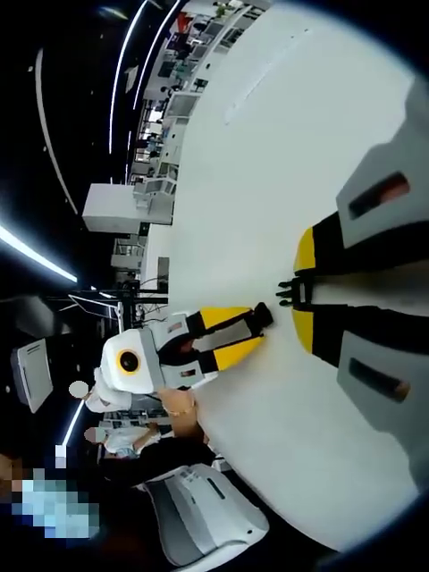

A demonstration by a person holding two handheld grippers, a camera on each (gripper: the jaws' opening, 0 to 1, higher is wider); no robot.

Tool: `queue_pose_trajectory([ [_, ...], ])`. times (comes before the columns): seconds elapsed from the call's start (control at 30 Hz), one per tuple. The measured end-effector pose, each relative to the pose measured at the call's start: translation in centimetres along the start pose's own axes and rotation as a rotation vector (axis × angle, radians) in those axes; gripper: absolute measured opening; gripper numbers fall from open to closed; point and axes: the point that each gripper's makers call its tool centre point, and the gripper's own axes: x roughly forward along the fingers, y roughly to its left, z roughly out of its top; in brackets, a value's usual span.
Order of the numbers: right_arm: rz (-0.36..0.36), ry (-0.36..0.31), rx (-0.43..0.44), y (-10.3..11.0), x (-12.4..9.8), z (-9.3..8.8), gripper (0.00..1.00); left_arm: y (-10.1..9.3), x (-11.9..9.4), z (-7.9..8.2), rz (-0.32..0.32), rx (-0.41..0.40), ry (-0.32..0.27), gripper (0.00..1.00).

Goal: Snap the two parts of the plastic buckle together until the buckle closes and remains connected.

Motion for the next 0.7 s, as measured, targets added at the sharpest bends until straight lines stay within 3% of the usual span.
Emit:
queue_pose_trajectory([
  [0.7,0.074,-0.018,-0.028,2.0,0.2,0.5,0.12,-1.1,0.0,0.1,-0.027,0.047,0.007,0.12],
])
